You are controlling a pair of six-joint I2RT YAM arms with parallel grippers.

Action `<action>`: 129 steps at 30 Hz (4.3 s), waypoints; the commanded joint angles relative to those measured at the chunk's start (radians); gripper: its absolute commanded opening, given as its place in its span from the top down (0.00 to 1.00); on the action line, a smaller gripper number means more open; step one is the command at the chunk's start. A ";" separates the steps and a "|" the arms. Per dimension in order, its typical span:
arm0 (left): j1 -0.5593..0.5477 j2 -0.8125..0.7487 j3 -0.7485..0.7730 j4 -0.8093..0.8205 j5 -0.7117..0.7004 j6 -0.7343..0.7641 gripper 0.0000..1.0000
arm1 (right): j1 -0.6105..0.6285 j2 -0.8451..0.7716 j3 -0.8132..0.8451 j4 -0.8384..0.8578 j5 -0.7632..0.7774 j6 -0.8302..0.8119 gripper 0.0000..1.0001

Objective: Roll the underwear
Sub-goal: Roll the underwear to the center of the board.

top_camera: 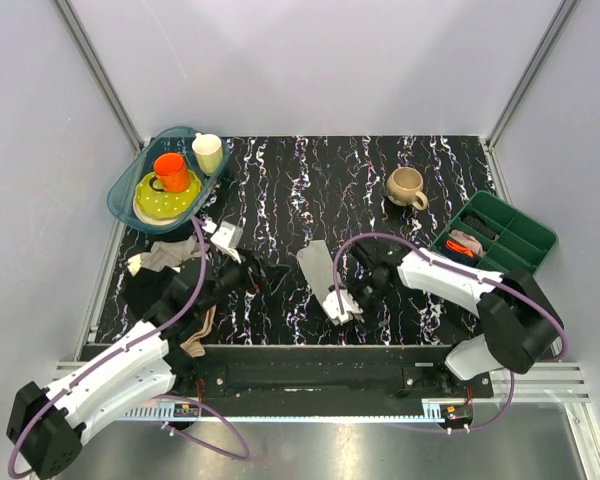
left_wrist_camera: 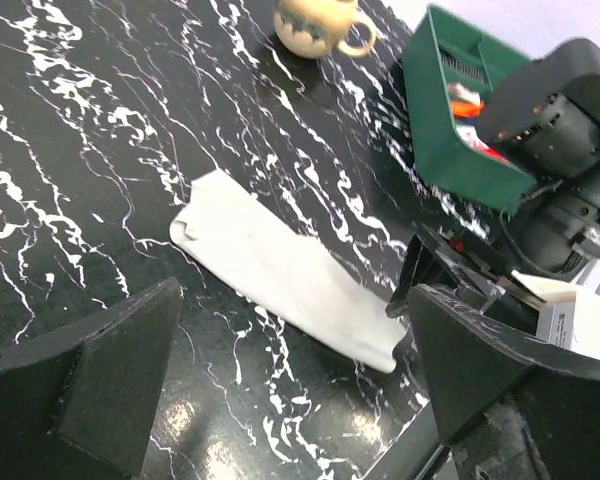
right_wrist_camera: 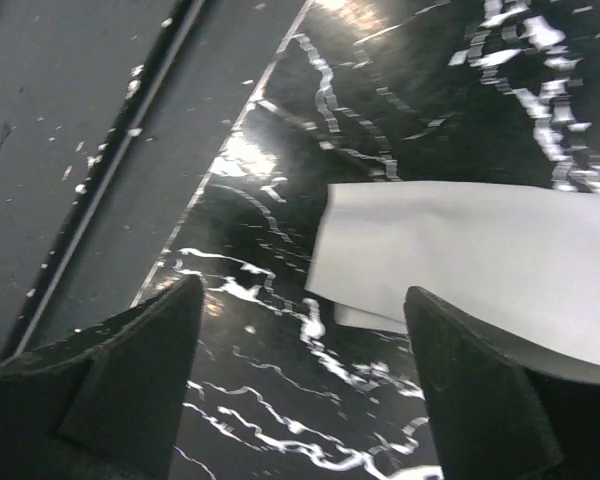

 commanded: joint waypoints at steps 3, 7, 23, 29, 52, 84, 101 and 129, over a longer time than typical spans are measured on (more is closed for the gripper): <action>-0.152 0.007 -0.051 0.065 -0.009 0.205 0.03 | 0.012 0.000 -0.102 0.194 0.034 -0.097 0.24; -0.294 0.025 -0.080 0.075 -0.112 0.305 0.07 | 0.013 0.029 -0.143 0.273 0.066 -0.081 0.28; -0.607 0.255 -0.136 0.273 -0.258 0.641 0.11 | 0.015 0.075 -0.151 0.284 0.172 0.003 0.71; -0.658 0.431 -0.096 0.393 -0.284 0.701 0.13 | 0.002 0.094 -0.016 0.121 0.063 0.107 0.79; -0.668 0.835 0.061 0.635 -0.354 0.792 0.21 | -0.099 0.467 0.415 -0.295 -0.090 0.241 0.84; -0.429 0.913 0.124 0.480 0.048 0.461 1.00 | -0.206 0.418 0.471 -0.309 -0.163 0.304 0.57; -0.026 1.160 0.410 0.194 0.721 0.022 1.00 | -0.298 0.003 0.113 -0.108 -0.261 -0.077 0.00; 0.111 1.367 0.570 0.075 0.790 -0.139 0.97 | -0.024 0.132 -0.138 0.592 0.169 -0.049 0.38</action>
